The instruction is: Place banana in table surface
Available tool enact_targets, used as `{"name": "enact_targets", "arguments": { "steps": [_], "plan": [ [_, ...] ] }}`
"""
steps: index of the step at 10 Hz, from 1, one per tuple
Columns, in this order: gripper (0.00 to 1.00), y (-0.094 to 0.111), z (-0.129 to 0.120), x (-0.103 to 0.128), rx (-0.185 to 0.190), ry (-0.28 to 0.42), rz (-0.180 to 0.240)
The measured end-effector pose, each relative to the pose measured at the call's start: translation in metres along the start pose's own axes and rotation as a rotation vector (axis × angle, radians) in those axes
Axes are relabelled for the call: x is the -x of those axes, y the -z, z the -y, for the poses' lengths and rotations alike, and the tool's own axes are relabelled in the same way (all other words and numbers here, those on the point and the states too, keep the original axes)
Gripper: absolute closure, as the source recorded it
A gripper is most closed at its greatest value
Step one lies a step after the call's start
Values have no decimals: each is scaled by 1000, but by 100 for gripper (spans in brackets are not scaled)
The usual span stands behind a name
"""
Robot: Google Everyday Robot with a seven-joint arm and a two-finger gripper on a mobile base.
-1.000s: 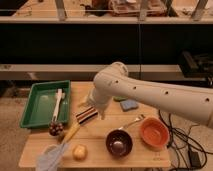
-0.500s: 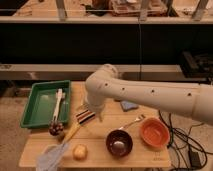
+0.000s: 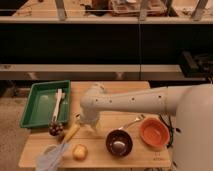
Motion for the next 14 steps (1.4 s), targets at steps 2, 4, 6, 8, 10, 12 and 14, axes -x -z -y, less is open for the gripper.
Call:
{"name": "enact_targets", "arguments": {
  "steps": [2,4,6,8,10,12,14],
  "plan": [
    [27,-33,14,15,9,9,41],
    [27,-41,37,27,26,32,35],
    [27,-38,51,28,43,38,21],
    [27,-40,59,26,78,29,7],
    [27,-47,54,21,99,-2,11],
    [28,-51,46,18,107,-32,22],
    [43,-53,43,17,107,-39,32]
  ]
}}
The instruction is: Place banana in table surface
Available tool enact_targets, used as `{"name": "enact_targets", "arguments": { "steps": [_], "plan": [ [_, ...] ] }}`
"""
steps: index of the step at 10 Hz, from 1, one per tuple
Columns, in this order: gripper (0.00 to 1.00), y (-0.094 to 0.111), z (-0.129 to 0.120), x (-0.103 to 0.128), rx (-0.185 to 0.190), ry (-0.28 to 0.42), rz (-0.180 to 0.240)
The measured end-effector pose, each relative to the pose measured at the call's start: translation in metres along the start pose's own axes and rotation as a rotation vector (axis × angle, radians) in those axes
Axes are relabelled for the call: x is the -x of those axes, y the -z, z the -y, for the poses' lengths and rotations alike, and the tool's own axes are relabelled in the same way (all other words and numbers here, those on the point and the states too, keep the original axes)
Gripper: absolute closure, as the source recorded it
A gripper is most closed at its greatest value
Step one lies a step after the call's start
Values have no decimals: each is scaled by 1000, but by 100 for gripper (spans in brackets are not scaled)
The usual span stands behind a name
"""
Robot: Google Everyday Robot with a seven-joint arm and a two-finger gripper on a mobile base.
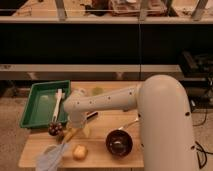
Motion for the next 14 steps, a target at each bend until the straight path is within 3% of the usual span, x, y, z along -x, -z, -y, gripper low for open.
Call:
{"name": "enact_targets", "arguments": {
  "steps": [5,6,8,12,14],
  "plan": [
    [92,-3,0,1,6,9,27],
    [98,0,0,1,6,10,29],
    [100,14,-2,-1,-8,8,18],
    [100,100,-7,-7,-81,-11,-62],
    [100,156,-13,-11,-118,-26,-128]
  ]
}}
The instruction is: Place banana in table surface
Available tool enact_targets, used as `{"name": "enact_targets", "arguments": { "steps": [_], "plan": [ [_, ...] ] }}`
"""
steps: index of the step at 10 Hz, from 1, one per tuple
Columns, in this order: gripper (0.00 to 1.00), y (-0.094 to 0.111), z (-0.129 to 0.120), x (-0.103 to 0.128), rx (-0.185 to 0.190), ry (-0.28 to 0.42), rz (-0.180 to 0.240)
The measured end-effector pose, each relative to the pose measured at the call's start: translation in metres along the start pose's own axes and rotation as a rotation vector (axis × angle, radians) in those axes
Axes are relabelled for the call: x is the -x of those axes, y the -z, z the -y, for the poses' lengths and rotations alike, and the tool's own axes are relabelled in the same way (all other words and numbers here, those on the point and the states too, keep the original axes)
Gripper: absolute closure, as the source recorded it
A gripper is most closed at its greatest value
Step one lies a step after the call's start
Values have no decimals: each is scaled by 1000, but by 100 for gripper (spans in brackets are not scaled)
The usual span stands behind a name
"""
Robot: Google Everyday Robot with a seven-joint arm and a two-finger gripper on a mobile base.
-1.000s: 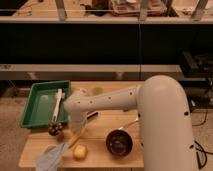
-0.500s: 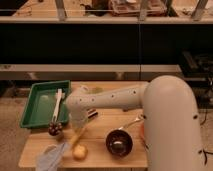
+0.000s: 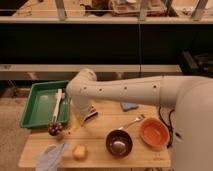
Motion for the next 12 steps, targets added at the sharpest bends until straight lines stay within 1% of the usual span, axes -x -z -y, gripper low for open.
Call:
{"name": "enact_targets", "arguments": {
  "steps": [1,3,4,5,6,8,9,11,12],
  "plan": [
    [100,18,-3,-4,-12,-8,-26],
    [100,60,-12,-12,-44,-29,-100],
    [100,75,-17,-15,-52,-39,-127],
    [100,81,-18,-17,-51,-39,-140],
    [100,85,-15,-16,-44,-40,-135],
    [100,78,-20,-21,-24,-53,-121],
    [100,66,-25,-24,-11,-63,-103],
    [100,31,-37,-27,8,-83,-74],
    [100,2,-49,-30,20,-96,-60]
  ]
}}
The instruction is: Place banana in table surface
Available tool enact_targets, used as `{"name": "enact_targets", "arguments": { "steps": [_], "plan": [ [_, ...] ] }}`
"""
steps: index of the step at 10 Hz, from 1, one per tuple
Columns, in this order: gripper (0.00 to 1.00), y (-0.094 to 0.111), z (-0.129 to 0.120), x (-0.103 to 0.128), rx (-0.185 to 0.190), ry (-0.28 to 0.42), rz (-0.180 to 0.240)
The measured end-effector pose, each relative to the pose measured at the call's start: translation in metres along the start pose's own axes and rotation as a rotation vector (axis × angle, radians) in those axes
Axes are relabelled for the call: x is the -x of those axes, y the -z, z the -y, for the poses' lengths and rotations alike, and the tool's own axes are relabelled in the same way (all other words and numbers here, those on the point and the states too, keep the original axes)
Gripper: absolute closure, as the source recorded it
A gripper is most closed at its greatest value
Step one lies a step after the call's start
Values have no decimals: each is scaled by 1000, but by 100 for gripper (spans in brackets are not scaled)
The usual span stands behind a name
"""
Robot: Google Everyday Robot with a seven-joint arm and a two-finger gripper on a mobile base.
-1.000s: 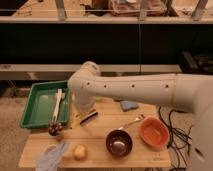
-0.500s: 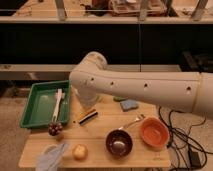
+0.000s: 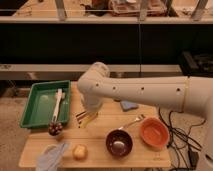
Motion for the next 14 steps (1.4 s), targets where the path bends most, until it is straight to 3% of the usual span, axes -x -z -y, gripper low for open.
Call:
{"name": "enact_targets", "arguments": {
  "steps": [3,4,6,8,11,14],
  "plan": [
    [97,-66,-31,-3,17,-36,31],
    [86,-88,-43,-5,18,-52,36],
    [68,-111,-50,-6,24,-53,38],
    [49,-117,-50,-7,24,-52,40],
    [21,-102,-31,-10,28,-33,24],
    [20,-102,-21,-13,48,-32,7]
  ]
}}
